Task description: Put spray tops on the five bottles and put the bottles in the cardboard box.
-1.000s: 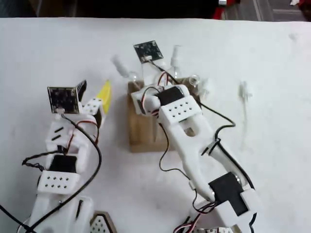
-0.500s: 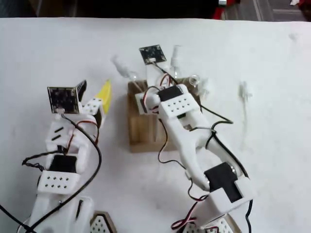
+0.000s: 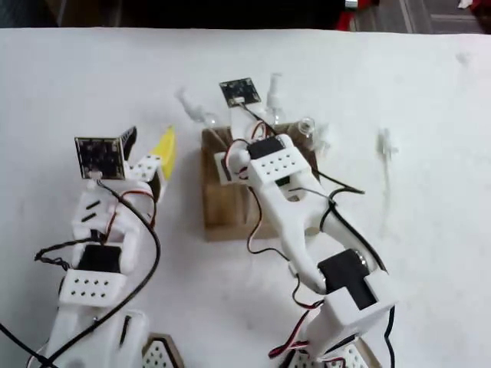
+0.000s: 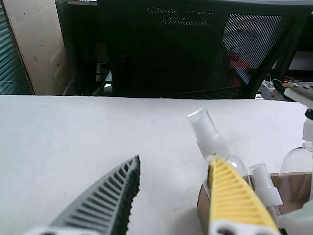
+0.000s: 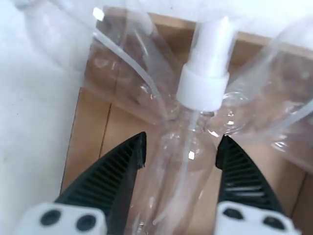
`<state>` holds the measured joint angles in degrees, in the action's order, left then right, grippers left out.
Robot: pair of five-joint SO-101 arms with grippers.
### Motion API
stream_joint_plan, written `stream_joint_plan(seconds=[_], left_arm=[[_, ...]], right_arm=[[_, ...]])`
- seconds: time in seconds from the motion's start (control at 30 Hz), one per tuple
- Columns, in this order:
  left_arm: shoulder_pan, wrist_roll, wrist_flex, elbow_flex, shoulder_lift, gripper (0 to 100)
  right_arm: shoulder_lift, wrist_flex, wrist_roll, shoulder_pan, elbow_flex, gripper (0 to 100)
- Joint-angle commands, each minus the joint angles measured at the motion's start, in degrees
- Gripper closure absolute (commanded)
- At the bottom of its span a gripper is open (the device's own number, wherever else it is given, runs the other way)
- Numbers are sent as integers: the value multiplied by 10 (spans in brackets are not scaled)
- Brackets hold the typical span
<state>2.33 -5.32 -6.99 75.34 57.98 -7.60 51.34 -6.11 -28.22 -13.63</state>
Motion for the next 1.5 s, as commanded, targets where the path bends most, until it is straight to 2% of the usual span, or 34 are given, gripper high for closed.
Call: stream_joint_plan(seconds=[0.0,0.3,0.5,1.1,1.47], left_arm=[[7,2,13,-2,12,790],[7,2,14,-2,12,790],[7,2,14,-2,12,790],[7,2,14,-2,12,790],[7,2,13,-2,13,790]], right_arm=[[0,-6,-5,6,22,790],[0,0,-5,0,22,789],[-1,36,-53,-11,36,708],[-2,36,-52,-17,32,743],[-66,49,-53,-16,71,746]])
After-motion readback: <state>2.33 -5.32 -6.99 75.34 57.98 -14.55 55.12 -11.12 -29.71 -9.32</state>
